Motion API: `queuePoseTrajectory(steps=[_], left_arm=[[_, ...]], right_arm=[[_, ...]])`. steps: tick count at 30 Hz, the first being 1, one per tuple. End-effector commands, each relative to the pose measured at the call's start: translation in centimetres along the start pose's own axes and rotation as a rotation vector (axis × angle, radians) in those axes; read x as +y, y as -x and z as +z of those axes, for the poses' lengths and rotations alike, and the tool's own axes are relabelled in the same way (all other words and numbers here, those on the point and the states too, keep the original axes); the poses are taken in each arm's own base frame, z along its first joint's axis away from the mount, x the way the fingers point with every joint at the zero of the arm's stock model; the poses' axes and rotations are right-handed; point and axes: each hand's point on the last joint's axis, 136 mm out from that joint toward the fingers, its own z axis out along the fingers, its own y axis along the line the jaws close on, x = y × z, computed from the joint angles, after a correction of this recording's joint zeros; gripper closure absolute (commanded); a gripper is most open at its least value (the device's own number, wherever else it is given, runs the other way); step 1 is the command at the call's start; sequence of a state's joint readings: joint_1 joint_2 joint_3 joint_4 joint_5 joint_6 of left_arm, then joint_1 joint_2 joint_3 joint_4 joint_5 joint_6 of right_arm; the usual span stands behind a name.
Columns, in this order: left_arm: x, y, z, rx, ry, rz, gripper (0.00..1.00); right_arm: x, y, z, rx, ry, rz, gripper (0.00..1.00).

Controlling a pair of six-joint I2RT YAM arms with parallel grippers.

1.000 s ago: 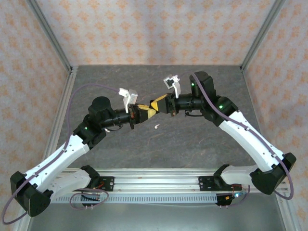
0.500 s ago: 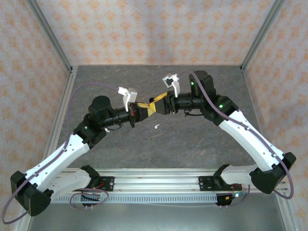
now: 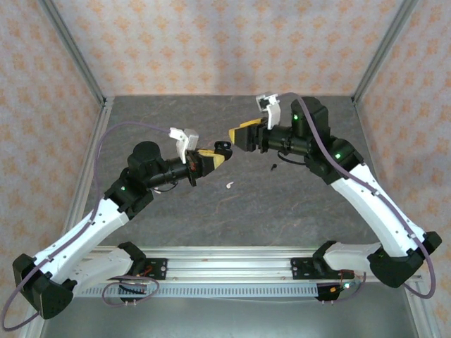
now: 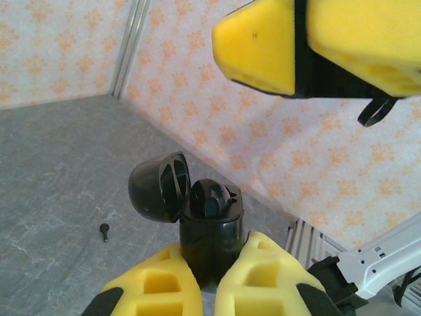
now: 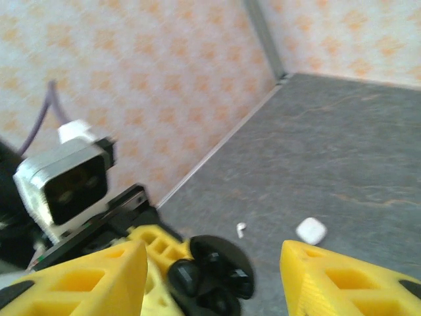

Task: Insert wireless bluetooth earbuds into charging case

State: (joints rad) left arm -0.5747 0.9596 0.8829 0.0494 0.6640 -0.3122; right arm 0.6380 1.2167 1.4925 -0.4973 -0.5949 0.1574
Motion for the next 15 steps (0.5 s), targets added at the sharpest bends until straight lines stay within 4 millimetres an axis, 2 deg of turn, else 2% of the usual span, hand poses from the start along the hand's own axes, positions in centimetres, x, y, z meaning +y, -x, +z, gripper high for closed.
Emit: queuePoseTrajectory(steps=[1, 6, 8, 10, 15], left_arm=[[0.6, -0.3, -0.4, 0.005, 0.046, 0.026, 1.0], [1.3, -1.1, -0.7, 0.009, 0.082, 0.022, 1.0], [1.8, -1.7, -0.8, 0.005, 0.097, 0.011, 1.0], [2.0, -2.1, -1.0, 0.004, 0.105, 0.004, 1.0], [2.4, -3.1, -1.4, 0.041, 0.129, 0.021, 1.0]], right_arm=[[-4.3, 0.8, -1.7, -0.05, -0.224, 0.094, 0.45], [-11.5, -1.3, -2.6, -0.054, -0.453, 0.315, 0.45], [-14.4, -3.1, -2.9, -0.035, -0.524, 0.438, 0.45], [-16.6, -5.2, -3.0, 0.006, -0.569, 0.521, 0.46], [-20.7, -11.0, -2.9, 0.125, -0.676, 0.656, 0.46]])
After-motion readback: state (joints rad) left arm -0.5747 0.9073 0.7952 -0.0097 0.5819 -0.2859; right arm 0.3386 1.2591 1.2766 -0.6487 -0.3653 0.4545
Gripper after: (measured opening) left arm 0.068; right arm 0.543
